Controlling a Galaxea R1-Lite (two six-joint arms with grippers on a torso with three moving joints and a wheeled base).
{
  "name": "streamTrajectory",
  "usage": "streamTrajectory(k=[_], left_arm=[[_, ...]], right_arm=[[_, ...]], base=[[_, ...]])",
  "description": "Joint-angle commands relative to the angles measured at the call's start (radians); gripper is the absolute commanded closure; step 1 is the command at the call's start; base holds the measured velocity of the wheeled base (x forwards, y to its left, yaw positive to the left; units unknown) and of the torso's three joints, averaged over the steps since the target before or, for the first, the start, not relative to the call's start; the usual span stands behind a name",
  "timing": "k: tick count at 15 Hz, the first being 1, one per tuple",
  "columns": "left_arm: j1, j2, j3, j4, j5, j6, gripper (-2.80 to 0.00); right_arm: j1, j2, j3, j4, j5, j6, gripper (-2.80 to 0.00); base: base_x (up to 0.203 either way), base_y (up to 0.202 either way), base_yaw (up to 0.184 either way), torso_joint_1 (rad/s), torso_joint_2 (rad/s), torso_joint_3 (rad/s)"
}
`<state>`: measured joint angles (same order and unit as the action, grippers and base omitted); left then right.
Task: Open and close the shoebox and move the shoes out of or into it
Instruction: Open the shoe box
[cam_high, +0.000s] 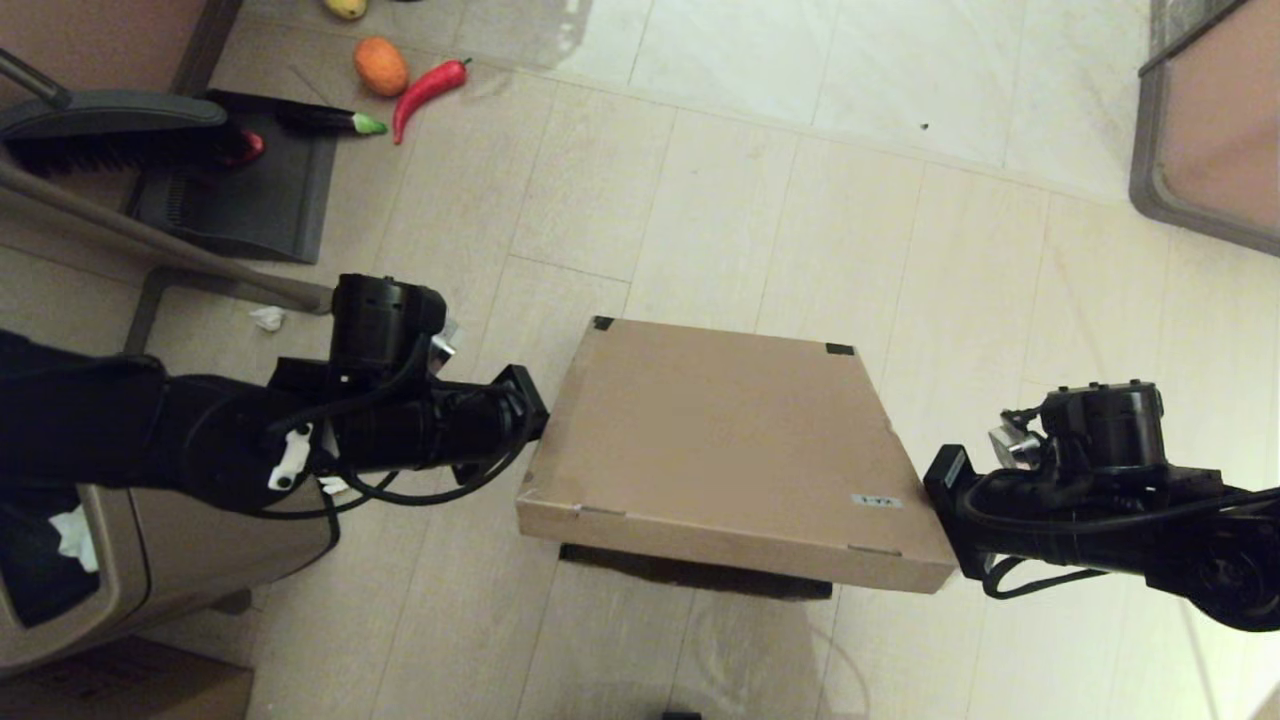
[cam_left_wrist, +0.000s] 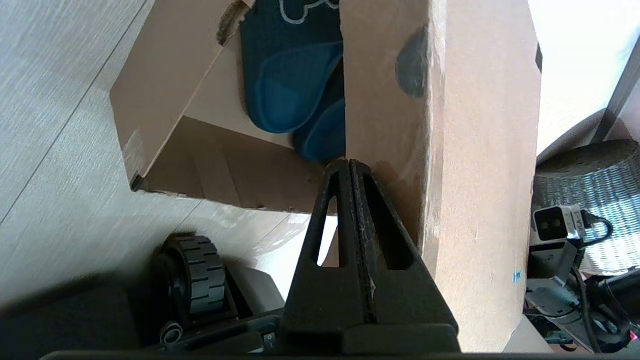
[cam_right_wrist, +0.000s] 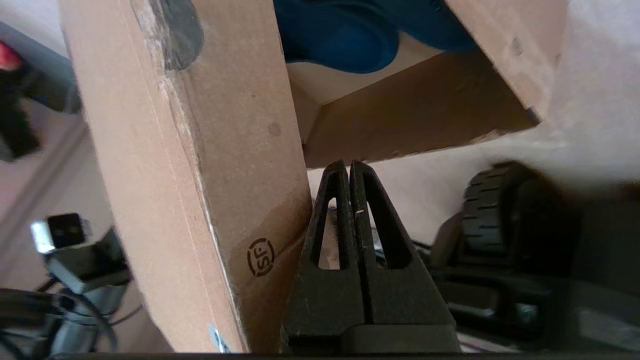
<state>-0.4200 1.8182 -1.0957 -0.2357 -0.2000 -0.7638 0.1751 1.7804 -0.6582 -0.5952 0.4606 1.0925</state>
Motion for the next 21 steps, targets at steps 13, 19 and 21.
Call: streamTrajectory(k=[13,19,21], left_arm=[[0.057,-0.009,-0.032,-0.005,0.012,-0.004,0.0],[0.202,-0.015,-0.069,-0.012,0.013,-0.002,0.0],[0.219,-0.017,-0.065,-0.013,0.013,-0.003,0.0]], right_arm=[[-0.063,-0.009,-0.088,-0.015,0.262,0.327,0.0],[-0.071,-0.008,-0.162,-0.014,0.264,0.383,0.0],[-0.071,-0.008,-0.226,-0.014,0.285,0.441,0.0]], base=[[0.0,0.0,0.0,0.0,0.0,0.0],[0.0,0.0,0.0,0.0,0.0,0.0],[0.0,0.0,0.0,0.0,0.0,0.0]])
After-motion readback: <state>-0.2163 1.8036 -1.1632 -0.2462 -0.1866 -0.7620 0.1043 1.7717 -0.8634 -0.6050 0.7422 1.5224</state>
